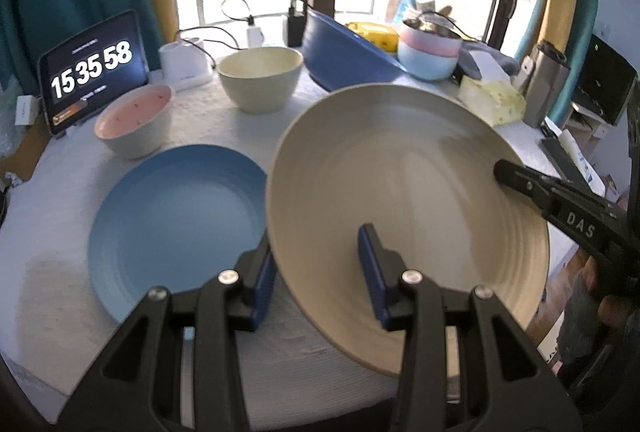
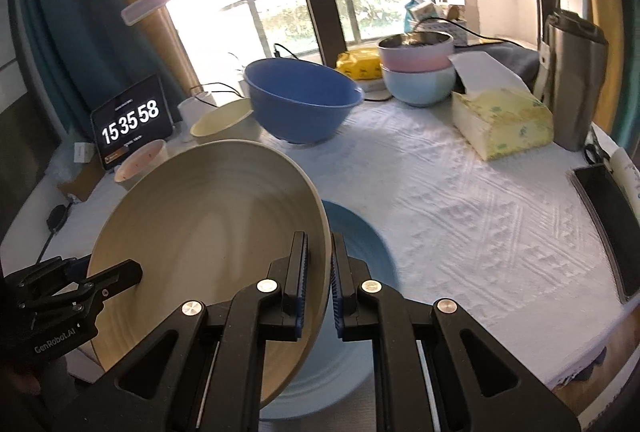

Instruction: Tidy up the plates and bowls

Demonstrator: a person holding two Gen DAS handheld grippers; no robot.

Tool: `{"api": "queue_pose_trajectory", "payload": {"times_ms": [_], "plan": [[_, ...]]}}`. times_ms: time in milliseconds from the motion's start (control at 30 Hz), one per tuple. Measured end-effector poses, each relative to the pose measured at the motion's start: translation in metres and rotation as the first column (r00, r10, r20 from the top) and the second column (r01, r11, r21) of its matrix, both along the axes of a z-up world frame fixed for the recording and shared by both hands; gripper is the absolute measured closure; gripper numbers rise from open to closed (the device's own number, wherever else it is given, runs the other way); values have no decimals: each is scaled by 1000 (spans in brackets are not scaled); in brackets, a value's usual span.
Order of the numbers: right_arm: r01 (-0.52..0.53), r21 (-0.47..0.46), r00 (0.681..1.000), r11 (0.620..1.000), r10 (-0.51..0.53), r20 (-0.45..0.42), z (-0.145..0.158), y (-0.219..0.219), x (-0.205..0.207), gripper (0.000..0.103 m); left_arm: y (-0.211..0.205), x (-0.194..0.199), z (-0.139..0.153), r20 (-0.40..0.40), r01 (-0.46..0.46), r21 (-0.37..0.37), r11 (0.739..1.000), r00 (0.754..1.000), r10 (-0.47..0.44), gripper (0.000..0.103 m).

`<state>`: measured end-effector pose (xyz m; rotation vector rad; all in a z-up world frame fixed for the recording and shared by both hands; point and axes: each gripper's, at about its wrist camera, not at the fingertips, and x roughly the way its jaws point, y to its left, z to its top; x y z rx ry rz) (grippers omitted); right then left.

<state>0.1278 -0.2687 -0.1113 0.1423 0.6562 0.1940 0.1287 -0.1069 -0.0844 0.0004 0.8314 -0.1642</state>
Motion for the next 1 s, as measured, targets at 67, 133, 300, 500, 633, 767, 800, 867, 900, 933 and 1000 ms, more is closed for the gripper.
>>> {"api": "queue_pose_trajectory", "payload": {"times_ms": [67,133,300,500,633,767,800,867,900,933,1000], "plan": [[8,0,1000,1000,-8,-10,-3,-7,2,91,-8,3,-4,-17,14,3,1000,1000,-14,62],[20,0,1000,1000,-20,-22,-7,-13,3,91,-14,5,-7,-31,26,4,1000,999,-25,62],[45,-1,998,999,-45,-47,-18,-28,6,91,-29,11,-18,-59,49,11,999,997,-49,62],[58,2,994,998,-57,-90,-34,-35,9,91,-33,15,-30,-83,45,27,999,996,-43,61],[61,11,993,998,-59,-102,-39,-36,11,91,-35,15,-30,-68,34,58,998,997,-30,61],[64,33,990,997,-60,-129,-46,-37,16,87,-30,16,-34,-65,4,98,995,998,2,61],[68,37,990,997,-63,-128,-46,-38,15,80,-28,16,-35,-63,-3,105,994,998,9,61],[82,23,988,996,-78,-134,-48,-38,15,74,-25,17,-38,-67,-13,112,994,998,20,59],[85,25,988,996,-81,-131,-49,-40,14,72,-24,18,-41,-78,-9,107,994,997,17,59],[85,26,988,996,-81,-132,-50,-41,15,72,-24,19,-44,-91,-4,99,995,996,13,59],[80,28,989,996,-76,-130,-51,-41,15,72,-27,20,-45,-84,12,87,996,996,-5,59]]}}
